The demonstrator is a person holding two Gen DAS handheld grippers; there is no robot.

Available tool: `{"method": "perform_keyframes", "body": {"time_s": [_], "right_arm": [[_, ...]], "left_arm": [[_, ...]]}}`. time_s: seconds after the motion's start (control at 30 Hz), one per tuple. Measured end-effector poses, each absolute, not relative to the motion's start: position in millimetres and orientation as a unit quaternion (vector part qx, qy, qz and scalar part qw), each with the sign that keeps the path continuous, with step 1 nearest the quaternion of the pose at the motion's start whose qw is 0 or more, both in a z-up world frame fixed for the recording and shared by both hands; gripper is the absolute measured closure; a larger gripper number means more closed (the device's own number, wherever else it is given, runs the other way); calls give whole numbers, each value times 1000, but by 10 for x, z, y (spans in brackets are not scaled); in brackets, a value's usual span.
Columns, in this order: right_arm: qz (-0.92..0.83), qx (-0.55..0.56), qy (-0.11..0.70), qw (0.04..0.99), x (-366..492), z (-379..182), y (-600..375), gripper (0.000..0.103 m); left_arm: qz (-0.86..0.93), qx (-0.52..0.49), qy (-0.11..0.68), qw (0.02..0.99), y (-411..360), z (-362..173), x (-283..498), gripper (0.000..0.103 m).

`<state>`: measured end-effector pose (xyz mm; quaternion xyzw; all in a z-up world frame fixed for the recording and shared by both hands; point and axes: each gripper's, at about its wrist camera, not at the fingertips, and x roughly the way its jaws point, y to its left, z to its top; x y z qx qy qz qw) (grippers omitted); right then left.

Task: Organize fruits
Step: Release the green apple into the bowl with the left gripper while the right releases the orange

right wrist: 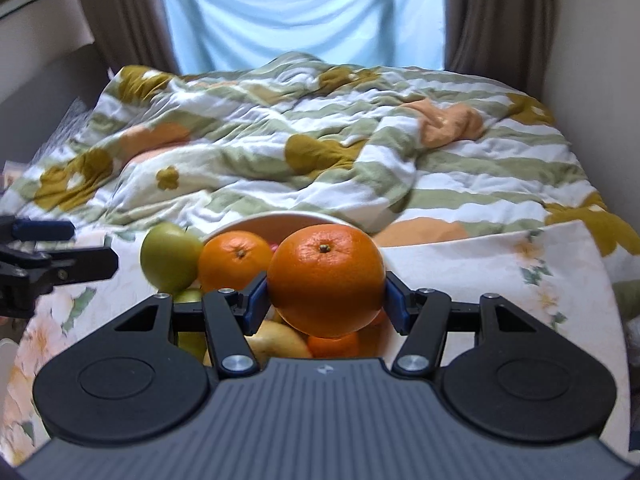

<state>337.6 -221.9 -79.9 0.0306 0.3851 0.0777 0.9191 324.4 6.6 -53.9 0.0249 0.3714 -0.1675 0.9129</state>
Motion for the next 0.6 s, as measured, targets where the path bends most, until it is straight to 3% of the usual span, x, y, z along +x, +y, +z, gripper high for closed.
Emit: {"method": "perform_keyframes", "body": {"time_s": [0.33, 0.37, 0.47, 0.6], "right_arm": [[102, 11, 382, 918, 3386, -948, -2132, 27], [102, 7, 380, 919, 3383, -942, -2132, 25], [99, -3, 374, 922, 3370, -929, -2134, 3], [100, -6, 370, 924, 3333, -912, -2147, 0]], "left_arm": [[-147, 26, 371, 917, 128, -567, 3096, 2], [-146, 25, 371, 917, 131, -569, 3080, 2], [-141, 24, 373, 916, 135, -571, 3028, 2], [-133, 20, 372, 919, 140, -531, 2947, 2]]}}
